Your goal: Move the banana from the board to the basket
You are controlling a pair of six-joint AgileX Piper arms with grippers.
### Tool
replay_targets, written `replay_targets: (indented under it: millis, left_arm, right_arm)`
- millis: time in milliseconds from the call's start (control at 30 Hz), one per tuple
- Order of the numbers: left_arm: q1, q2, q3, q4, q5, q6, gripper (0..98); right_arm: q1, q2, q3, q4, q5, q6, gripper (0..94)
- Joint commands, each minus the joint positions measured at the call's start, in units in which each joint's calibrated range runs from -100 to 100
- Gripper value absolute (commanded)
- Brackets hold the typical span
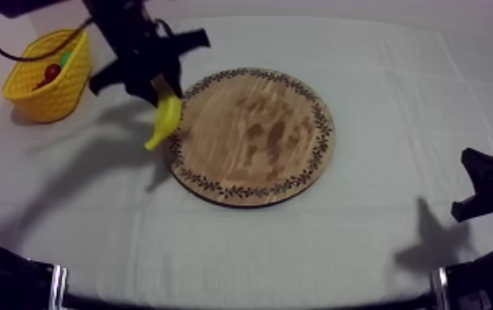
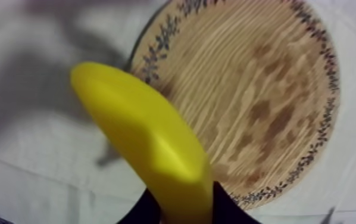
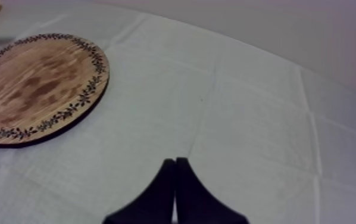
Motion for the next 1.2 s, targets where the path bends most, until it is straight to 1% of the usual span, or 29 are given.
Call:
replay_targets:
  millis: [0,100,200,400,600,733,867,933,967,1033,1100,1167]
  left_arm:
    - [-1.3,-6.7,-0.7,-1.92,2.1,-1.5,15.3]
    - [-3.7,-10.9,-1.4,-4.24,3.6,-3.6,17.3]
    - [-7.4,-13.7,-1.3,-5.29,3.5,-6.6,18.8]
    - [-16.3,-15.4,-2.1,-5.9,2.4,-13.6,19.7]
    - [-24.6,-11.3,-7.1,-5.84,1.1,-20.5,20.4]
    - [-28.4,-6.4,-11.9,-5.69,0.6,-23.9,20.4]
    - [-30.4,-1.6,-15.8,-5.55,0.1,-26.1,22.0]
    - [-30.9,0.4,-17.0,-5.28,-0.3,-27.0,27.1]
    - [-31.0,1.3,-17.4,-5.15,-0.4,-27.4,31.8]
    - [-31.3,2.7,-17.9,-4.9,-0.6,-27.9,43.8]
    - [-31.4,3.8,-18.2,-4.8,-0.6,-28.1,58.0]
    - [-31.4,4.4,-18.3,-4.75,-0.7,-28.1,69.3]
  right_arm:
    - [0.0,0.0,0.0,0.0,0.0,0.0,0.2]
    - [0.0,0.0,0.0,0.0,0.0,0.0,0.2]
    - [0.0,0.0,0.0,0.0,0.0,0.0,0.2]
    - [0.0,0.0,0.0,0.0,0.0,0.0,0.2]
    - [0.0,0.0,0.0,0.0,0.0,0.0,0.2]
    - [0.0,0.0,0.0,0.0,0.0,0.0,0.2]
    - [0.0,0.0,0.0,0.0,0.0,0.0,0.2]
    - [0.0,0.0,0.0,0.0,0.0,0.0,0.2]
    - [0.0,0.0,0.0,0.0,0.0,0.0,0.2]
    - [0.0,0.0,0.0,0.0,0.0,0.0,0.2]
    - [0.0,0.0,0.0,0.0,0.0,0.0,0.2]
    - [0.0,0.0,0.0,0.0,0.0,0.0,0.2]
